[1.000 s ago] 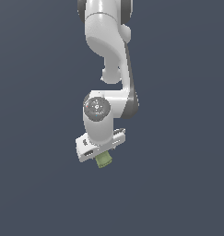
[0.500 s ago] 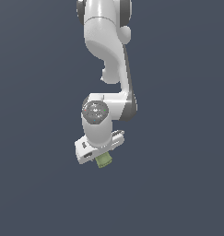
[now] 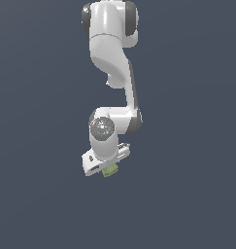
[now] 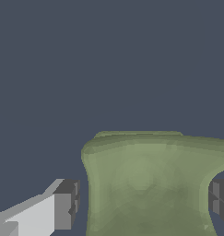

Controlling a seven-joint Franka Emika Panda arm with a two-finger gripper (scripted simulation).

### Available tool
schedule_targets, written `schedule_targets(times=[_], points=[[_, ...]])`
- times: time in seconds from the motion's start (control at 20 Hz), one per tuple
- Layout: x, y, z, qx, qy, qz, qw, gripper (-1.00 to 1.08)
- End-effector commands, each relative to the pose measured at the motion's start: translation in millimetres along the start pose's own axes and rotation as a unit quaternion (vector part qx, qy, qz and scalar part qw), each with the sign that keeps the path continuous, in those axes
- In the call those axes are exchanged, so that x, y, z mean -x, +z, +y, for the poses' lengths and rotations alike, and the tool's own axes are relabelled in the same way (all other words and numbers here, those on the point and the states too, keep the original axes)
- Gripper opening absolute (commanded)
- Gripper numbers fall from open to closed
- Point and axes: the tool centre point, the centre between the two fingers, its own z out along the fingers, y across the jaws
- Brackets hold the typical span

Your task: Pick up the object and move it to a goal position.

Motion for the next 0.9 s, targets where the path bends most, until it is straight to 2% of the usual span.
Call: schedule_targets(times=[0.0, 0.15, 0.2, 0.85], points=[[-0.8, 4.3, 0.7, 0.001, 0.0, 0.001, 1.0, 1.0], [-1.7, 3.0, 1.1, 0.001, 0.0, 0.001, 1.0, 1.0], [-1.7, 3.0, 1.1, 0.001, 0.0, 0.001, 1.0, -1.0], [-3.8, -0.5, 3.0, 0.001, 0.0, 0.007, 1.0, -1.0]])
